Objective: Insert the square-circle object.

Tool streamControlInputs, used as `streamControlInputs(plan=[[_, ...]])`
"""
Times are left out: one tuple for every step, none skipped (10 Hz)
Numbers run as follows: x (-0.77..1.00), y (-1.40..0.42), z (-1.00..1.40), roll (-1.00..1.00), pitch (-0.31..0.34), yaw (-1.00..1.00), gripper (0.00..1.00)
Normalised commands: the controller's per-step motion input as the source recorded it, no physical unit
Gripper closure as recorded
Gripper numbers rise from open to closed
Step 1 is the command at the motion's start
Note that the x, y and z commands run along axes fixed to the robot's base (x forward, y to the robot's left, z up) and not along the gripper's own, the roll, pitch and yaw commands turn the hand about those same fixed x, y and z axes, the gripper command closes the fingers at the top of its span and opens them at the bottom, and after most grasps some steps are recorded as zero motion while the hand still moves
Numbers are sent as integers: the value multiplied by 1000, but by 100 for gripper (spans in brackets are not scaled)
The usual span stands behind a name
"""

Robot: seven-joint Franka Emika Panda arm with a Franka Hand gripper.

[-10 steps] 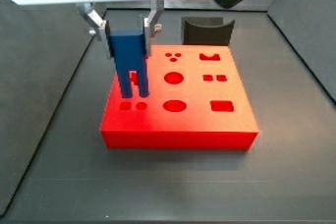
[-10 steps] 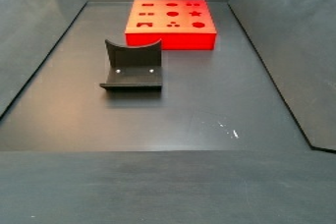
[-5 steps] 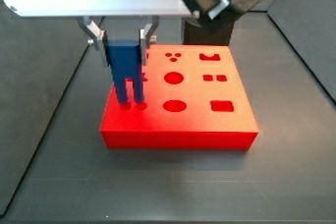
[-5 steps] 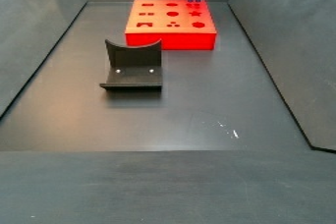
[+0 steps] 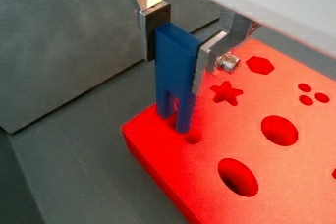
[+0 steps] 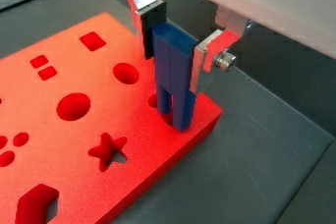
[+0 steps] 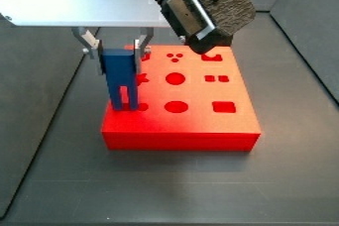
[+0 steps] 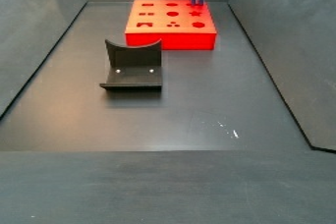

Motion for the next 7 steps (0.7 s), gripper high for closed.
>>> streamControlInputs(plan=[[191, 0, -280, 13, 0, 0, 100], [194, 0, -289, 16, 0, 0, 100], [220, 0, -226, 0, 0, 0, 100], [123, 0, -263, 16, 0, 0, 100], [14, 0, -291, 37, 0, 0, 100], [60, 0, -289, 47, 0, 0, 100], [126, 14, -266, 53, 0, -3, 100]])
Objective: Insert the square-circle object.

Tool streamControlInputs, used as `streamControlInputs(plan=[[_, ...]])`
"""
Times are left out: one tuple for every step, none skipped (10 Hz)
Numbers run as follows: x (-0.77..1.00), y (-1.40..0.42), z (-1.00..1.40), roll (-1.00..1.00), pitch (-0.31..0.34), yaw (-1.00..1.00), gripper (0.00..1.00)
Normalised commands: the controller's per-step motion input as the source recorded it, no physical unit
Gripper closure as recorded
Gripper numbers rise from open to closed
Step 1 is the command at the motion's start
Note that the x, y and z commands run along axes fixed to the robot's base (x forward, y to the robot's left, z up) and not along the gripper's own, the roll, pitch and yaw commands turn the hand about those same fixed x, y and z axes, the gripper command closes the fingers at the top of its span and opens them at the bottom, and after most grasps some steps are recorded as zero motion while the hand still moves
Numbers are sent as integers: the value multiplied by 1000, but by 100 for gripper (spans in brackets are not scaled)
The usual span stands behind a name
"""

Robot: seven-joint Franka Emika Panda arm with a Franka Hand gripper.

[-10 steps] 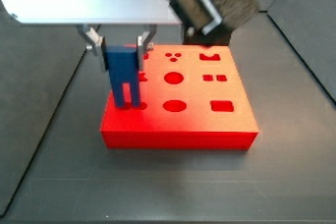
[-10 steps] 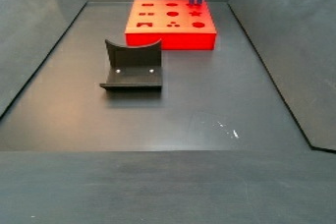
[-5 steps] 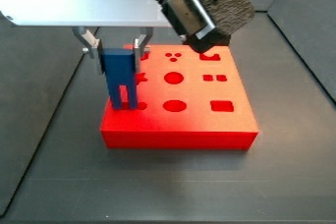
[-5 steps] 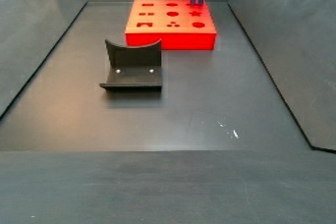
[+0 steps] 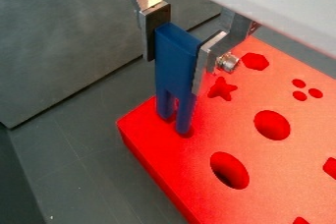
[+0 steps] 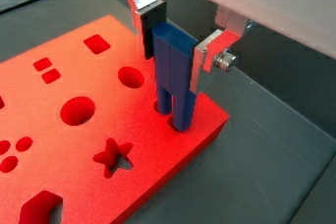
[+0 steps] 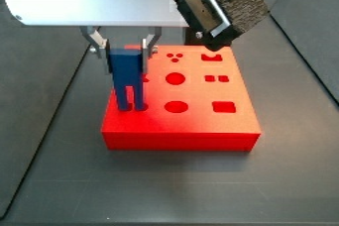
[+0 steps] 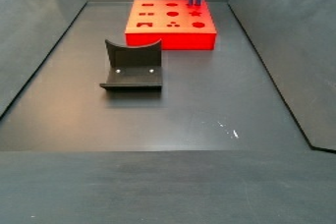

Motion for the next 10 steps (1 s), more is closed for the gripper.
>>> streamControlInputs(plan=[[203, 17, -240, 57, 0, -77, 100], [277, 0, -197, 39, 0, -83, 100], [354, 0, -183, 26, 0, -80, 100], [177, 0, -246, 57, 0, -63, 100], [0, -3, -240, 54, 0, -57, 100], [0, -6, -280, 46, 0, -49, 100], [0, -14, -497, 104, 0, -40, 100], [0, -6, -689, 57, -10, -29, 100], [-11, -60, -629, 0, -20, -40, 100], [0, -46, -497, 0, -16, -49, 100]])
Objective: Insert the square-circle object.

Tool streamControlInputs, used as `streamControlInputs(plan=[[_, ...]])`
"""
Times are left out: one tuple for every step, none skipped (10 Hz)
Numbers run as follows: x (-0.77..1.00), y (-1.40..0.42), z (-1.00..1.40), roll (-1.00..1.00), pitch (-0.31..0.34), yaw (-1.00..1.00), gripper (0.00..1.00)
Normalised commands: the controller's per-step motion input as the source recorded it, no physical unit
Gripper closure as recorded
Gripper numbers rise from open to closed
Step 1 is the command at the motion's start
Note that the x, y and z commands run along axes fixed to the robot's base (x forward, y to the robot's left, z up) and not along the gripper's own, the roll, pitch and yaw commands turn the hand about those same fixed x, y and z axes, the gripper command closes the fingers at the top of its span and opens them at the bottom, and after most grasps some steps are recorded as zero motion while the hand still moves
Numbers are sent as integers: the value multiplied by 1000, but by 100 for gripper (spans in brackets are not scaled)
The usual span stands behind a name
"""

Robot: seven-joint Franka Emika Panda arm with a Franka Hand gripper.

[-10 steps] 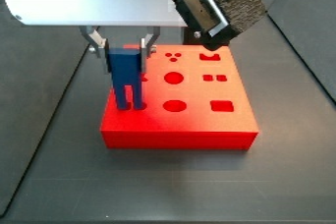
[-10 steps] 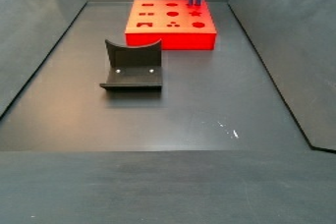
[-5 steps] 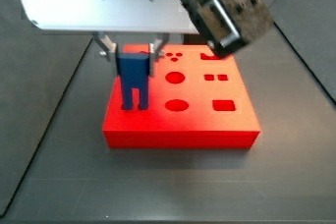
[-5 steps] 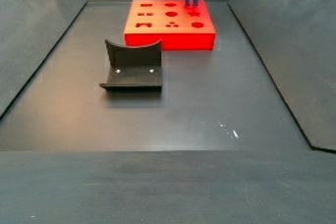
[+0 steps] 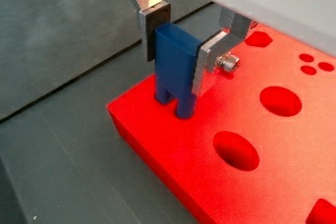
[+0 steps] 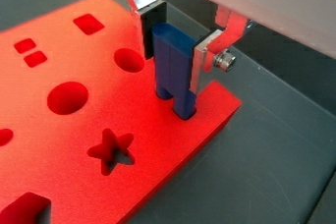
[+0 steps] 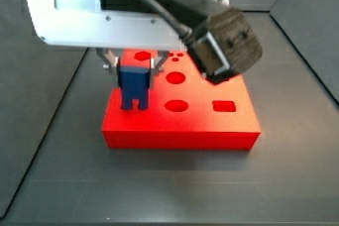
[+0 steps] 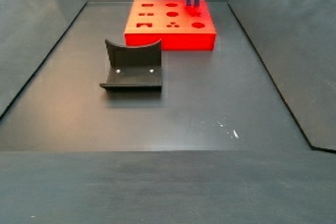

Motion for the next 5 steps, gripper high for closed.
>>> streamControlInputs(plan=[[0, -6, -494, 0, -4, -69, 100], [0, 0, -511, 0, -9, -71, 100], [0, 0, -494, -11, -19, -63, 100], [0, 0, -314, -26, -23, -37, 100], [0, 0, -334, -47, -27, -66, 100]])
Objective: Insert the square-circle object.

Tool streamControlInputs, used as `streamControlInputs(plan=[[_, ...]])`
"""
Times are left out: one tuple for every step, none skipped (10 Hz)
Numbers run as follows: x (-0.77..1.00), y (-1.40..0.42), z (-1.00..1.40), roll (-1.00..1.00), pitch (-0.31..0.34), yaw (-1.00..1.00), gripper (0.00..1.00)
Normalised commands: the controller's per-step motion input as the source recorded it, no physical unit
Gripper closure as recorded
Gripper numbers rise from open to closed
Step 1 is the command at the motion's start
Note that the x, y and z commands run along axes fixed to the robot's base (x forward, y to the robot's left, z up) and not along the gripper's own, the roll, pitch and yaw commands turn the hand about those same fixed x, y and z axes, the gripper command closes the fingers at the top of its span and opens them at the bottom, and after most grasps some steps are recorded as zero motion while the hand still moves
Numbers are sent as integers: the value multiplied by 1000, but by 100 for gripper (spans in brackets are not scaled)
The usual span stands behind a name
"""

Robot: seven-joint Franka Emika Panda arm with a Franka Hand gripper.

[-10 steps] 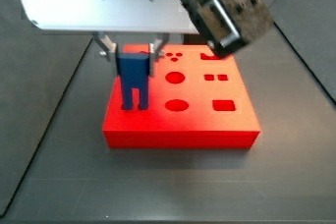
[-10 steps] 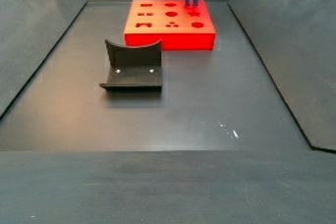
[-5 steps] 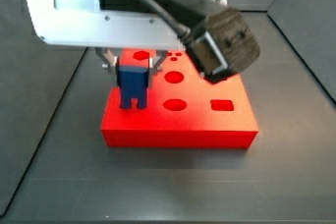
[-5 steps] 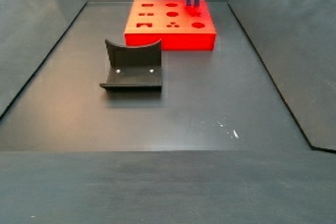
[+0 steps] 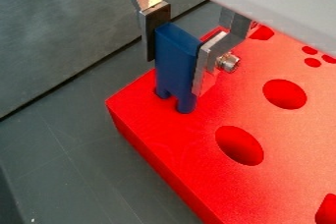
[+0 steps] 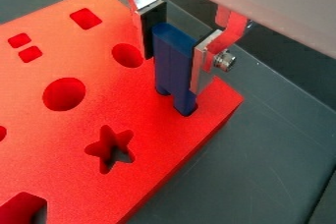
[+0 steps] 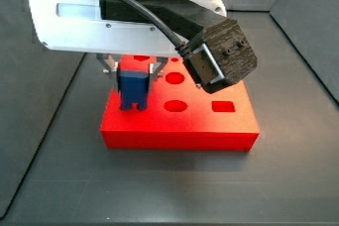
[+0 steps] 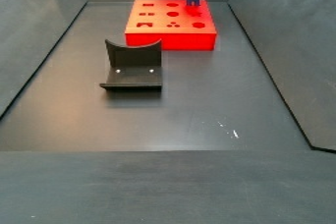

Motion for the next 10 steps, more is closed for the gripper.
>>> streamControlInputs(plan=[[0, 0, -400, -46, -27, -71, 100], [9, 0, -589, -34, -16, -94, 100], [0, 0, -663, -209, -126, -166, 100], [-100, 0, -529, -224, -227, -151, 100], [-246, 0, -549, -164, -279, -57, 100], [-254, 0, -560, -86, -267, 0, 100], [-89, 0, -540, 0, -84, 0, 100], [0, 0, -571, 0, 0, 0, 100], [0, 0, -209, 0, 0, 0, 100], [0, 0, 0, 0, 0, 0, 100]])
